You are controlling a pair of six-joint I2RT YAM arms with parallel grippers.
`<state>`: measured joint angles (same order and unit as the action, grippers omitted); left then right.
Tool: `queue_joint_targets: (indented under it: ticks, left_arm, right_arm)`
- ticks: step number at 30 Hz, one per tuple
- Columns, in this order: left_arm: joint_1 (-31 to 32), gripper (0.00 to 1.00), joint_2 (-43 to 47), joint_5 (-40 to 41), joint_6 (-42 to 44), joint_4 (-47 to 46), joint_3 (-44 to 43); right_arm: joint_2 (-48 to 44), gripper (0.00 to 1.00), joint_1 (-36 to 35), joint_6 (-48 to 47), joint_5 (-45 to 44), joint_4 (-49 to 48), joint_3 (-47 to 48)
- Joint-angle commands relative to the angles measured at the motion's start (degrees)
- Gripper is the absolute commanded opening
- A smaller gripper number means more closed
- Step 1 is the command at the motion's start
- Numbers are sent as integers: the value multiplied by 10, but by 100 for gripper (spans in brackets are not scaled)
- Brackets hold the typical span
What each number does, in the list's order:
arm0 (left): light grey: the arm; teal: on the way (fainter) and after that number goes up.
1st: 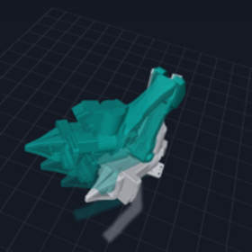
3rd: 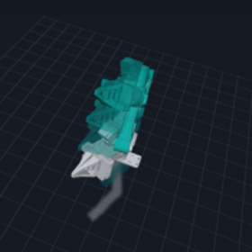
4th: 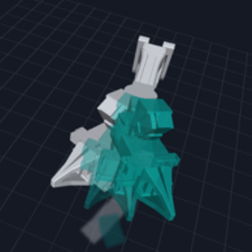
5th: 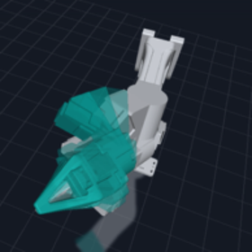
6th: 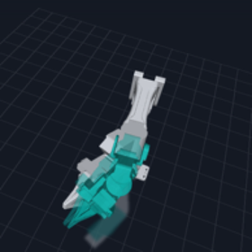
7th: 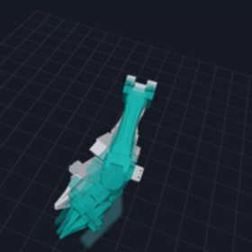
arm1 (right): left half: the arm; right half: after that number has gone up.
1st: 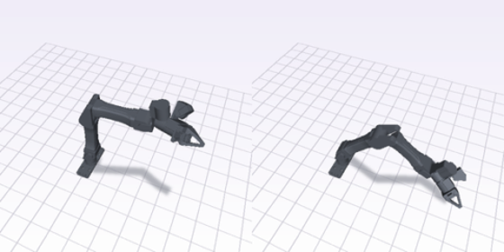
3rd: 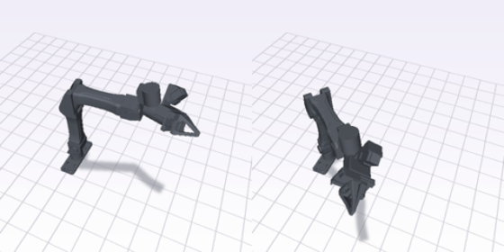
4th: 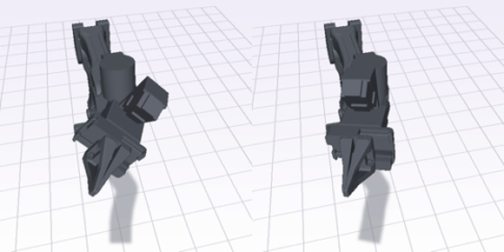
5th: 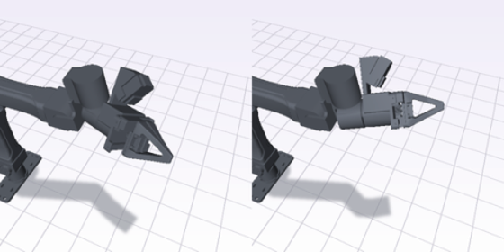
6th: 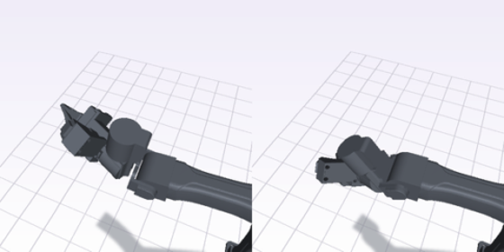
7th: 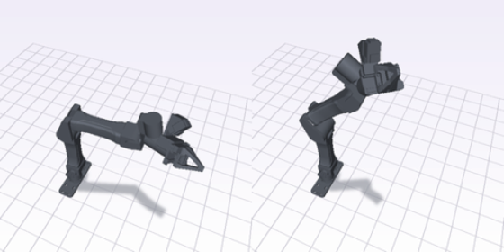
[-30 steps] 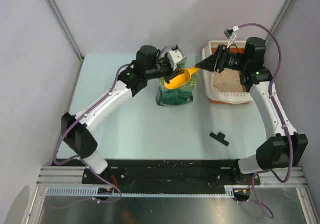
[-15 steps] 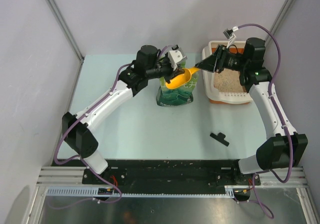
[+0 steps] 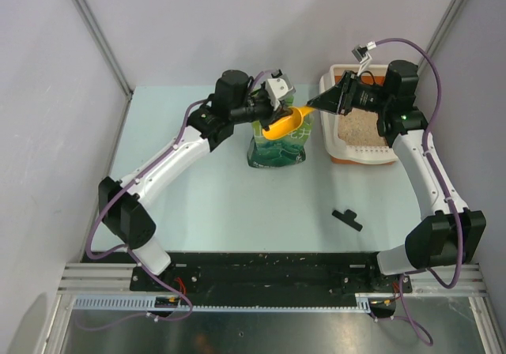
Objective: Fill the litter box with clean litter
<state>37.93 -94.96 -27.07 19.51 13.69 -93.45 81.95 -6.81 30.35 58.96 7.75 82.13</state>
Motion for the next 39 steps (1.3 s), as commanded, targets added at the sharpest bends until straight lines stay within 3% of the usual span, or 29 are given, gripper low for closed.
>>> queue_joint_targets:
  ticks: [1,2,5,10,14,16,24,29,33,37,39]
  left_arm:
    - [-1,10,0,-15,-17,-19,-10]
    - [-1,34,1,-14,-15,-20,-9]
    - [-8,60,9,-11,-13,-19,-9]
    - [-46,74,42,-58,-14,-20,-32]
    - [-64,91,45,-38,40,-19,-48]
    - [-74,93,37,-28,60,-19,-50]
    - [-101,94,-43,-37,75,10,-105]
    - [-119,93,-113,-103,65,92,-198]
    - [-124,91,-166,-121,78,137,-239]
    - [-124,84,-178,-145,99,167,-230]
    - [-124,74,-174,-158,106,176,-222]
  right_arm:
    - [-7,0,-6,-2,24,-46,3]
    - [-6,0,5,-1,26,-47,3]
    - [-6,0,31,1,33,-48,4]
    - [-2,0,105,5,48,-47,27]
    - [7,0,132,-48,21,15,65]
    - [11,0,134,-117,-33,98,100]
    - [28,0,124,-218,-129,175,166]
    - [18,0,120,-231,-108,132,154]
    - [36,0,106,-226,-94,154,171]
    - [35,0,72,-274,-129,186,175]
    - [35,0,45,-292,-161,198,182]
